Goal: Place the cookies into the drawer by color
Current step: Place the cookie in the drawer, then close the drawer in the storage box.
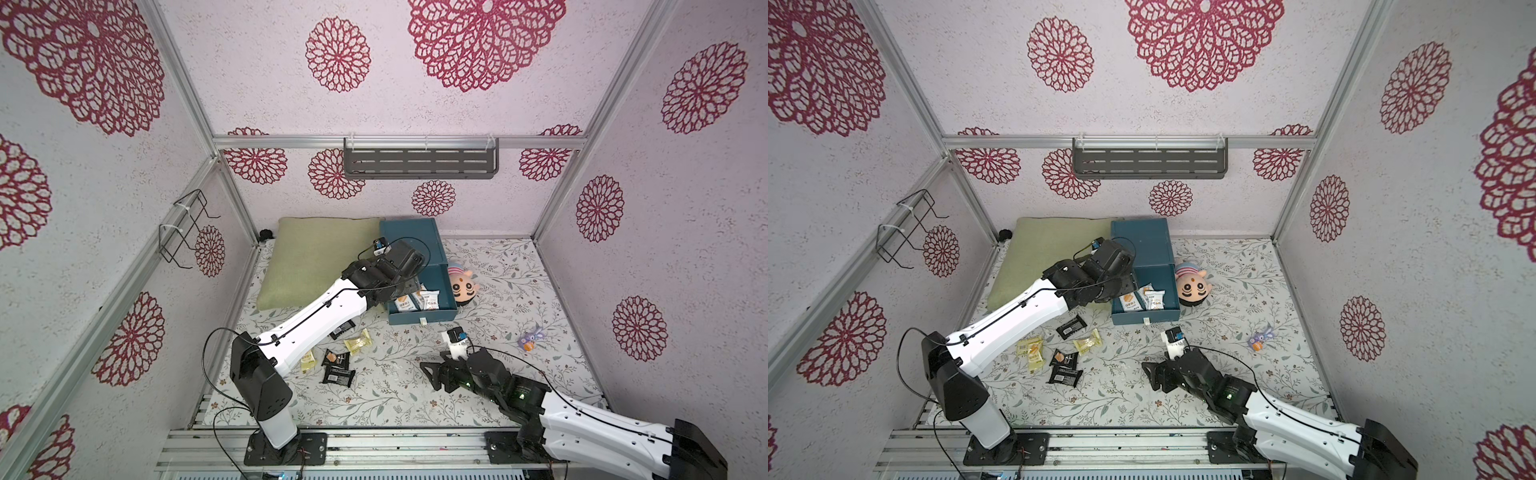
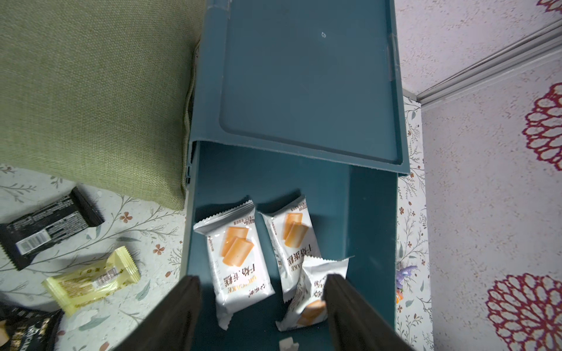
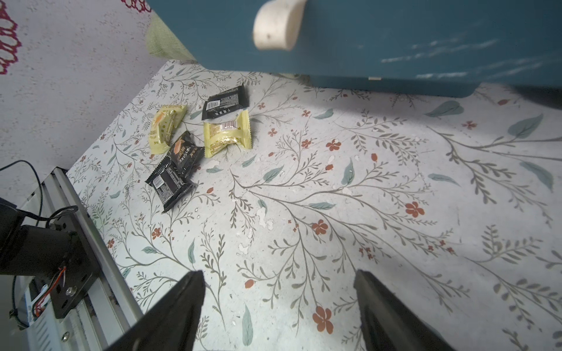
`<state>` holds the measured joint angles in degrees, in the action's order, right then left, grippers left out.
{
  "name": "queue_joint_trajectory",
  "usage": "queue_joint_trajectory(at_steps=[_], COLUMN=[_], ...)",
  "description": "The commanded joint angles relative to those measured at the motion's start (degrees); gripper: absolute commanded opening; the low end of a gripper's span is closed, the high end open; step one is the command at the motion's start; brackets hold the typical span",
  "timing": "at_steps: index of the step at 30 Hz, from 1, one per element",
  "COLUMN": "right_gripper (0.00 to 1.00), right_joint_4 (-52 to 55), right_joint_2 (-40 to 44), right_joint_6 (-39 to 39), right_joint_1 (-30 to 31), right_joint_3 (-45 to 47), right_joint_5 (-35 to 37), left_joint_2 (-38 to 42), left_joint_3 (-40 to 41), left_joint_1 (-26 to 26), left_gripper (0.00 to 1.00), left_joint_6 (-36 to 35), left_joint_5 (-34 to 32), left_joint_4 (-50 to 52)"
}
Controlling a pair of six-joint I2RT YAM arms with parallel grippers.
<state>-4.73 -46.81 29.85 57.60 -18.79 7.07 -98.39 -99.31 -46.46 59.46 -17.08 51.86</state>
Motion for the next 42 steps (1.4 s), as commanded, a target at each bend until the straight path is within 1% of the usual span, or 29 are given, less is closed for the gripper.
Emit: queue_joint_trajectory(at_steps=[1,2,3,5,8,9,14,18,21,23,27,31,36,42], right_gripper=[0.83,0.83,0.83,0.84,0.94,0.99,0.99,0.99,0.99,0.99,0.99,0.99,0.99,0.99], right_joint_4=[0.75,1.08,1.39,2.23,3.38,3.84,6.03,6.2,6.78,7.46,7.5,7.03,5.58,3.74], right_joint_2=[1.84,2.14,2.44,2.93,3.71,4.03,5.87,7.96,8.72,8.99,9.75,8.78,5.86,1.64], right_joint_6=[0.78,0.78,0.82,0.75,0.81,0.68,0.93,1.49,2.59,2.88,2.3,3.11,2.82,2.36], right_joint_1=[0.26,0.3,0.31,0.24,0.25,0.31,0.24,0.25,0.22,0.22,0.19,0.14,-0.15,-1.59], right_joint_3=[-0.85,-1.01,-1.1,-1.48,-2.01,-2.28,-3.32,-3.15,-3.56,-4.19,-4.89,-6.11,-8.63,-11.72], right_joint_5=[0.04,0.19,0.34,0.67,1.2,1.33,2.27,2.75,4.45,5.11,4.75,6.85,7.78,6.84], left_joint_2=[3.74,4.96,5.93,8.18,11.19,12.15,17.42,23.2,27.39,28.97,28.03,25.15,18.88,10.1], left_joint_3=[0.83,1.72,2.51,4.4,7.11,7.75,12.3,19.26,26.13,29.53,30.59,28.19,22.67,14.3], left_joint_1=[-0.3,-0.3,-0.27,-0.07,0.79,1.2,3.68,5.61,7.16,8.95,13.28,15.68,19.06,21.43], left_gripper=[0.88,0.96,0.98,0.97,0.98,0.97,0.97,0.97,0.97,0.97,0.97,0.97,0.97,0.97], left_joint_6=[-1.8,-2.29,-2.65,-4.22,-5.72,-6.21,-9.02,-11.18,-12.05,-12.51,-12.29,-14.22,-13.71,-16.26], left_joint_5=[-1.07,-1.48,-1.86,-2.23,-1.67,-1.6,-0.64,1.78,5.54,9.79,15.11,16.95,25.3,29.17], left_joint_4=[0.44,-0.19,-0.69,-2.08,-3.81,-3.82,-4.22,-8.88,-16.04,-19.79,-20.19,-20.0,-20.34,-17.73])
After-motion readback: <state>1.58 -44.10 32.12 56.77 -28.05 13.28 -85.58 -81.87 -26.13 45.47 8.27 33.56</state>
